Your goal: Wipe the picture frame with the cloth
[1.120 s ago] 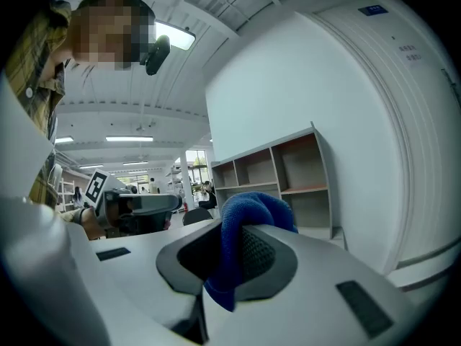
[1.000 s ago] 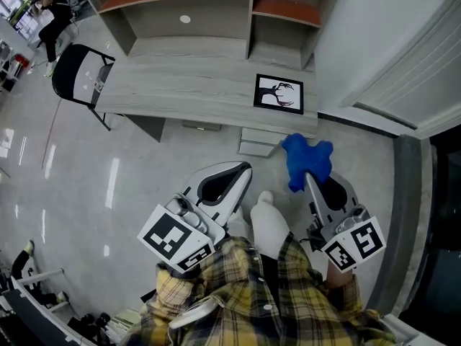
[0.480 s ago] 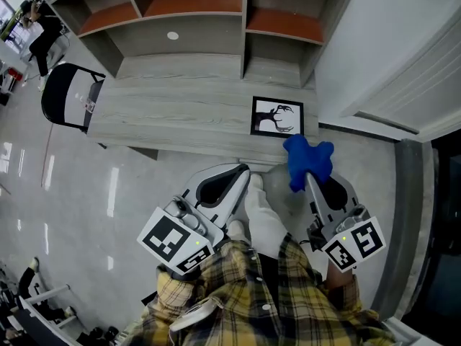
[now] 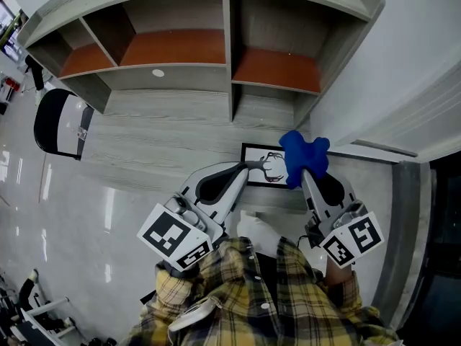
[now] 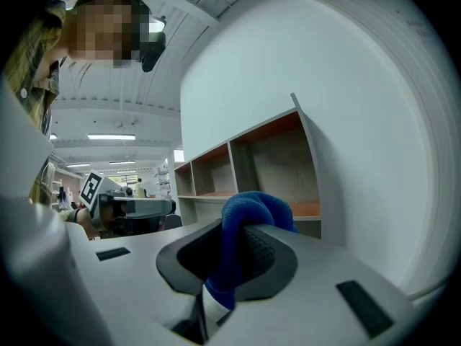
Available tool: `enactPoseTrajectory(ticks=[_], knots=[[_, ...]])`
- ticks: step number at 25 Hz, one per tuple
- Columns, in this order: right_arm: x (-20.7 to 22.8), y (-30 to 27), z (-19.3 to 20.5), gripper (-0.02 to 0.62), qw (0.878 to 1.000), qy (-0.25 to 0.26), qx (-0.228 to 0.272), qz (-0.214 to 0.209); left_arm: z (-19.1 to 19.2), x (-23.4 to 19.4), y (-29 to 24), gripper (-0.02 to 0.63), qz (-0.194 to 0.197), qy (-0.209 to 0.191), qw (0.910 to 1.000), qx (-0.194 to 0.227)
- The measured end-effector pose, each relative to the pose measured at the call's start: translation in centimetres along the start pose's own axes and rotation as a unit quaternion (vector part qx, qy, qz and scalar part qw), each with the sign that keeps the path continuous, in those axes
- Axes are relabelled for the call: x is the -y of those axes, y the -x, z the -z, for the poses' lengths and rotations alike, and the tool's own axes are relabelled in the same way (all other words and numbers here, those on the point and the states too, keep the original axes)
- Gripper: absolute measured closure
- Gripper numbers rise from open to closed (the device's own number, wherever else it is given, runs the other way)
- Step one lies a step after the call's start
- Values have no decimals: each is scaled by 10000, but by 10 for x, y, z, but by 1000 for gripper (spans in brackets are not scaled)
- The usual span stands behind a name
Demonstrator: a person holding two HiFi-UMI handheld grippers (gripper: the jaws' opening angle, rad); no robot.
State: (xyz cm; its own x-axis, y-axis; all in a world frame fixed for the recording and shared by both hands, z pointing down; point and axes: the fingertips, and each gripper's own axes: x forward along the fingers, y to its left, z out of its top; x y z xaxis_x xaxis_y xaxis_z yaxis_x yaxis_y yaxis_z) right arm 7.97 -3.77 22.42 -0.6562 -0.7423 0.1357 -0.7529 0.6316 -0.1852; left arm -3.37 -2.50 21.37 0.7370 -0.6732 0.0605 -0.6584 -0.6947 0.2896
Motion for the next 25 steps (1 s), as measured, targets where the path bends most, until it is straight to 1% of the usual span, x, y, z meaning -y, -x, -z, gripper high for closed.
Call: enactPoseTrajectory(ticks=[5, 8, 11, 14, 17, 20, 22, 25], knots=[[33, -23, -2, 541, 9998, 16, -172, -34, -3, -27, -34, 600, -66, 56, 9999, -88], [46, -31, 2, 543, 9996, -54, -250, 74, 1, -40, -48, 600, -22, 140, 9997, -207], [54, -36, 5, 541, 9991, -121, -309, 246, 3, -51, -61, 600, 122, 176, 9991, -353], [62, -40, 7, 541, 9979, -143, -353, 517, 2, -60, -73, 600, 363, 136, 9980, -500], [68, -40, 10, 541, 9956, -239, -366, 827, 7, -69, -85, 600, 591, 18, 9953, -764], [73, -40, 14, 541, 9936, -277, -393, 1018, 21, -80, -99, 600, 725, -163, 9913, -1086], [76, -41, 20, 541, 9924, -327, -438, 1103, 40, -91, -105, 600, 750, -256, 9871, -1388], [78, -40, 36, 541, 9903, -467, -534, 1197, 80, -109, -113, 597, 736, -266, 9783, -1917]])
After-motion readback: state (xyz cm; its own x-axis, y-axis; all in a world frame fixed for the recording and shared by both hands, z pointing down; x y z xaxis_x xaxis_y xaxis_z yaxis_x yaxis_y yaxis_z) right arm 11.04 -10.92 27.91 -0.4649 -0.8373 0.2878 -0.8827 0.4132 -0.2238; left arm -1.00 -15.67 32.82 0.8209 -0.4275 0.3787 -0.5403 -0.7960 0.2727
